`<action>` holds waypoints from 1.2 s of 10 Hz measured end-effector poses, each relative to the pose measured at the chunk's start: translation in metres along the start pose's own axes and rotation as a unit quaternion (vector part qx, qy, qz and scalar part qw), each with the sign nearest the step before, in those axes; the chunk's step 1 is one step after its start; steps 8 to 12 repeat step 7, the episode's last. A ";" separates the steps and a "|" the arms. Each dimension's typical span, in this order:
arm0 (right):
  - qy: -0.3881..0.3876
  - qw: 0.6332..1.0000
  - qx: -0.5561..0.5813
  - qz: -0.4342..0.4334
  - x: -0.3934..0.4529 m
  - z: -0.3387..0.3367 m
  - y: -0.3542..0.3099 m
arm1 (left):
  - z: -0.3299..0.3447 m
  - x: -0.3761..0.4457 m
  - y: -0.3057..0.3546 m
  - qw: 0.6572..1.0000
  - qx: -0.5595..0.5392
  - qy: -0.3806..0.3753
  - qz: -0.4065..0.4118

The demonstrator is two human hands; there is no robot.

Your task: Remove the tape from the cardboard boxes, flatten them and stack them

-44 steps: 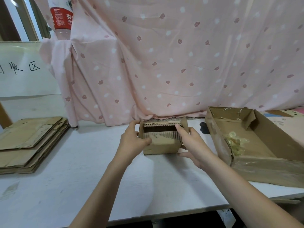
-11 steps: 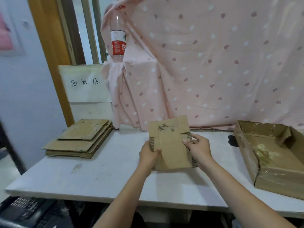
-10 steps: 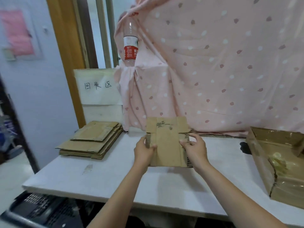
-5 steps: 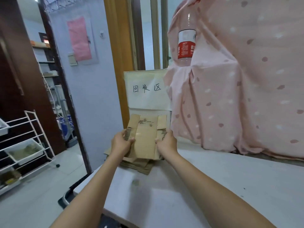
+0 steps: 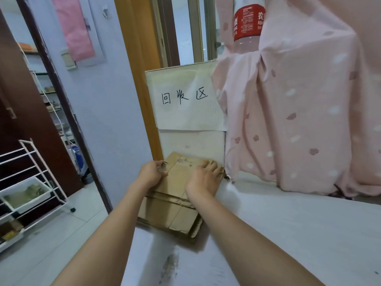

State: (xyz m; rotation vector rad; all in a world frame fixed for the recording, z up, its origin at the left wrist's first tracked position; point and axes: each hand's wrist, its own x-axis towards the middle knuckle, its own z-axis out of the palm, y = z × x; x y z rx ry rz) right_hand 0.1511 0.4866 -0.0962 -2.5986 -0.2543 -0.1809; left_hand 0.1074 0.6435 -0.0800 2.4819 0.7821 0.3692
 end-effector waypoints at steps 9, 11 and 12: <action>-0.123 0.985 0.019 -0.123 0.014 -0.026 0.050 | 0.044 -0.011 0.036 0.955 0.269 -0.057 0.111; -0.123 0.985 0.019 -0.123 0.014 -0.026 0.050 | 0.044 -0.011 0.036 0.955 0.269 -0.057 0.111; -0.123 0.985 0.019 -0.123 0.014 -0.026 0.050 | 0.044 -0.011 0.036 0.955 0.269 -0.057 0.111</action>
